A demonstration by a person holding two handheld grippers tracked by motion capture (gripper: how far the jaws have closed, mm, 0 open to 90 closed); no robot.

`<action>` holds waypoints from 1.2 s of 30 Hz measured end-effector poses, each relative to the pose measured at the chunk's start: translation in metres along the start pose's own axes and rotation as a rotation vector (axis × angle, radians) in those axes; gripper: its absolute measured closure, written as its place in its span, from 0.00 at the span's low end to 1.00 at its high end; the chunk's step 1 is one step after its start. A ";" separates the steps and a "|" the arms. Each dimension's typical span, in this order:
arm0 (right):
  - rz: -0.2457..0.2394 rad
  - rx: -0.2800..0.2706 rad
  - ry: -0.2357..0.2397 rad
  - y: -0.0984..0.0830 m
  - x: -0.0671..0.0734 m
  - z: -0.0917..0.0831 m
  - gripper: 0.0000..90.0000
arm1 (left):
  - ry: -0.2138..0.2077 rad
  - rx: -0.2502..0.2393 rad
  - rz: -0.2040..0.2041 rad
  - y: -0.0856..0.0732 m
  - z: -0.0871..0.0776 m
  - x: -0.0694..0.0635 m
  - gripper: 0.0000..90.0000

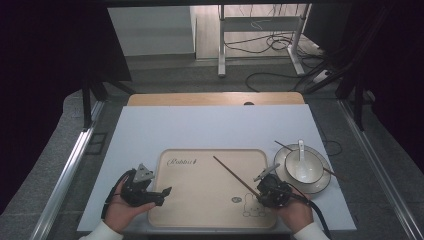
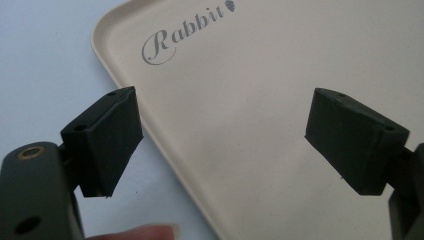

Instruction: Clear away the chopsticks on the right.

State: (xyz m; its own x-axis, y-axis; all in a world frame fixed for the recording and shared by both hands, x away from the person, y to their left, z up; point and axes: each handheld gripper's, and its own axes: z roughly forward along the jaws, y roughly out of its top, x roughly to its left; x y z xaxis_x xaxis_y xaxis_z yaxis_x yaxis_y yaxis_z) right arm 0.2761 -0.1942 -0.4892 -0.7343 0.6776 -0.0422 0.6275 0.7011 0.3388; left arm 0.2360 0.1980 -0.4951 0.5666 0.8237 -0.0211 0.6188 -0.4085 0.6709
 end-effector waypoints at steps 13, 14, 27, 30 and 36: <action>0.085 -0.310 -0.098 -0.027 -0.075 -0.116 0.53 | -0.004 0.002 -0.004 0.000 0.001 -0.001 0.17; 0.100 -0.319 -0.102 -0.034 -0.086 -0.121 0.53 | -0.004 0.002 -0.003 0.000 0.001 -0.001 0.17; 0.218 -0.251 -0.108 -0.103 -0.190 -0.107 0.54 | 0.000 -0.001 -0.002 0.001 0.000 -0.001 0.17; 0.214 -0.188 -0.100 -0.107 -0.201 -0.096 0.57 | 0.000 0.001 -0.005 0.001 0.001 -0.001 0.17; 0.148 -0.047 -0.097 -0.105 -0.207 -0.075 0.67 | 0.001 0.001 -0.003 0.001 0.000 -0.001 0.17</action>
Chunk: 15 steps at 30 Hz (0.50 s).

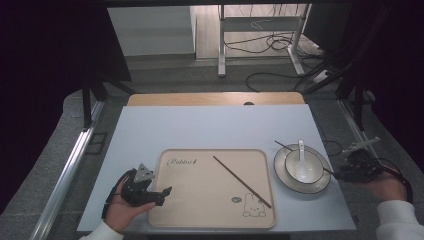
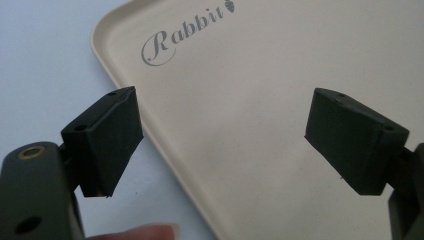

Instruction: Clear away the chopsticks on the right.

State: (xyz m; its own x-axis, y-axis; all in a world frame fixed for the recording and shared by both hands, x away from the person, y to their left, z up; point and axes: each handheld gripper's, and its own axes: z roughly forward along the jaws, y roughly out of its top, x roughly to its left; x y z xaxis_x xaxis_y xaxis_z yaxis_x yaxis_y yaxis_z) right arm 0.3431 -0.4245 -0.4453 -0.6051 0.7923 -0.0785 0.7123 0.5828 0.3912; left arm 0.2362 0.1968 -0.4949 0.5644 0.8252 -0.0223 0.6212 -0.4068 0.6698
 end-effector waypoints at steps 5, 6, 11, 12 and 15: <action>-0.026 0.071 0.013 0.002 0.000 0.011 0.77 | 0.001 0.001 0.002 0.000 0.000 0.000 0.17; -0.033 0.084 0.010 0.002 0.000 0.013 0.79 | 0.000 0.002 0.002 0.000 0.000 0.000 0.17; -0.061 0.120 0.027 0.002 0.000 0.019 0.88 | 0.002 0.003 0.004 0.000 0.000 0.000 0.17; -0.065 0.125 0.030 0.002 0.000 0.019 0.89 | 0.002 0.002 0.004 0.000 0.000 0.000 0.17; -0.080 0.128 0.038 0.002 0.001 0.018 0.92 | 0.002 0.003 0.003 0.000 0.000 0.000 0.17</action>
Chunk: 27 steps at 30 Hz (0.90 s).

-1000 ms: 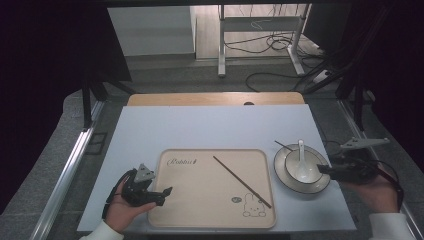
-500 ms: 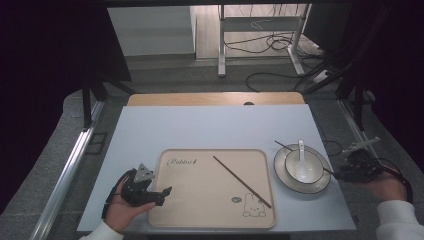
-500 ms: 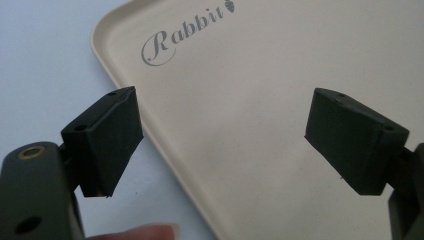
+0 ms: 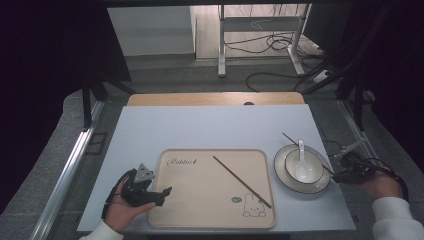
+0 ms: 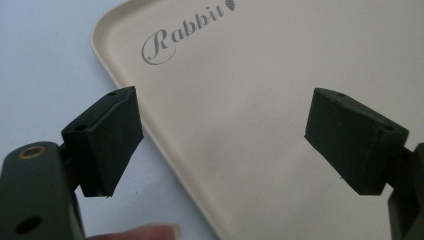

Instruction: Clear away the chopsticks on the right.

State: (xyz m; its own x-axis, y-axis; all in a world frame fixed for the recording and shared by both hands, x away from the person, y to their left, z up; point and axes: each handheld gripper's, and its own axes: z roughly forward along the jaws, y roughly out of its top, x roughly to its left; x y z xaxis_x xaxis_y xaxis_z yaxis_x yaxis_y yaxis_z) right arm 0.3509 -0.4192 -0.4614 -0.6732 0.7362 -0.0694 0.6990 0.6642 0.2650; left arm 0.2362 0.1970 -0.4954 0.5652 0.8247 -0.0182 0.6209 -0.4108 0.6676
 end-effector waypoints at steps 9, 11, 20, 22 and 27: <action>0.077 -0.076 -0.012 -0.001 0.003 -0.025 0.93 | 0.001 -0.001 0.000 0.000 0.000 0.000 0.17; 0.113 -0.129 -0.010 -0.001 0.004 -0.035 0.93 | 0.002 0.000 0.002 0.000 0.000 0.000 0.17; 0.204 -0.366 0.096 0.018 0.040 -0.066 0.93 | 0.003 -0.003 0.001 0.000 0.000 0.000 0.17; 0.216 -0.403 0.142 0.026 0.053 -0.066 0.93 | 0.004 -0.003 0.004 0.000 -0.001 0.000 0.17; 0.194 -0.419 0.190 0.045 0.085 -0.059 0.93 | 0.003 -0.002 0.004 0.000 -0.001 0.000 0.17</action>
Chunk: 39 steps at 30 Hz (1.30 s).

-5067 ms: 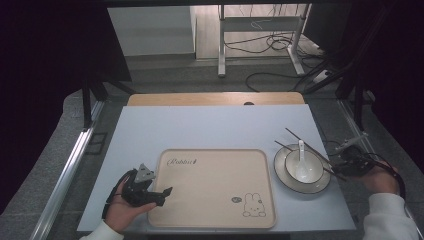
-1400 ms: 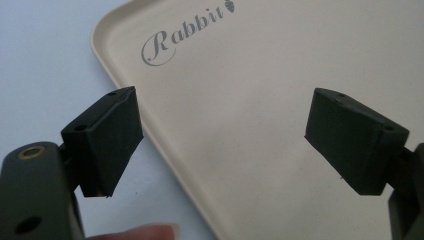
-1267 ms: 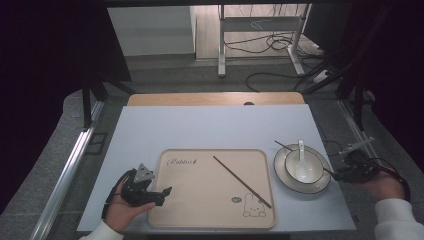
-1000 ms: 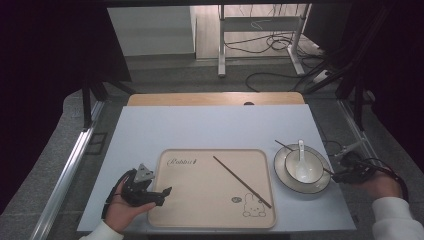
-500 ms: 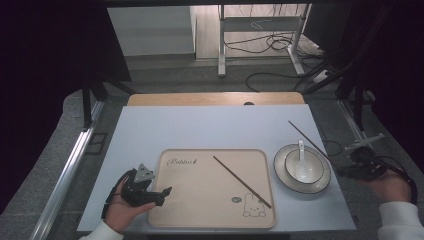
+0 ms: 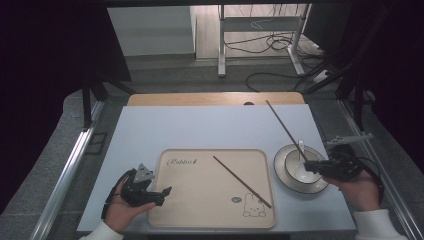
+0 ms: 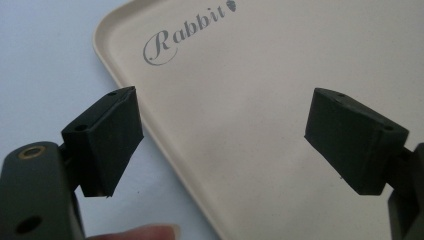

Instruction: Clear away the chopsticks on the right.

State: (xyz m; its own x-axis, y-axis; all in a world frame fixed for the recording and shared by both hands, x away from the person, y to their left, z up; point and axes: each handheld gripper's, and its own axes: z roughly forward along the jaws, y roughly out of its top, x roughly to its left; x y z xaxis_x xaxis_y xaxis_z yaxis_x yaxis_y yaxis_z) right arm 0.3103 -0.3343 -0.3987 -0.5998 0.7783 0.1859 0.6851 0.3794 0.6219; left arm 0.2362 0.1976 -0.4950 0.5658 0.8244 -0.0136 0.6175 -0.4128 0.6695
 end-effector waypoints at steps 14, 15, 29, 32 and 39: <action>-0.113 0.145 0.062 -0.004 0.078 0.059 0.92 | -0.002 -0.004 -0.002 0.000 0.000 -0.001 0.17; -0.132 0.170 0.058 -0.006 0.084 0.064 0.92 | -0.002 -0.003 -0.002 0.000 0.000 -0.001 0.17; -0.273 0.389 -0.018 -0.027 0.113 0.120 0.92 | -0.003 -0.006 -0.004 -0.001 -0.001 0.001 0.17; -0.298 0.389 -0.035 -0.028 0.115 0.120 0.92 | -0.003 -0.006 -0.005 -0.001 -0.001 0.001 0.17; -0.352 0.345 -0.061 -0.023 0.125 0.114 0.76 | -0.001 -0.006 -0.003 -0.001 -0.001 0.001 0.17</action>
State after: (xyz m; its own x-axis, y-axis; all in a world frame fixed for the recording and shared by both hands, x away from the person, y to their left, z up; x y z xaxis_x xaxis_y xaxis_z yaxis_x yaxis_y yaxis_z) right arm 0.2663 -0.1886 -0.4766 -0.8009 0.5974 -0.0415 0.5488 0.7599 0.3485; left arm 0.2357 0.1994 -0.4943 0.5640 0.8256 -0.0164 0.6160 -0.4074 0.6742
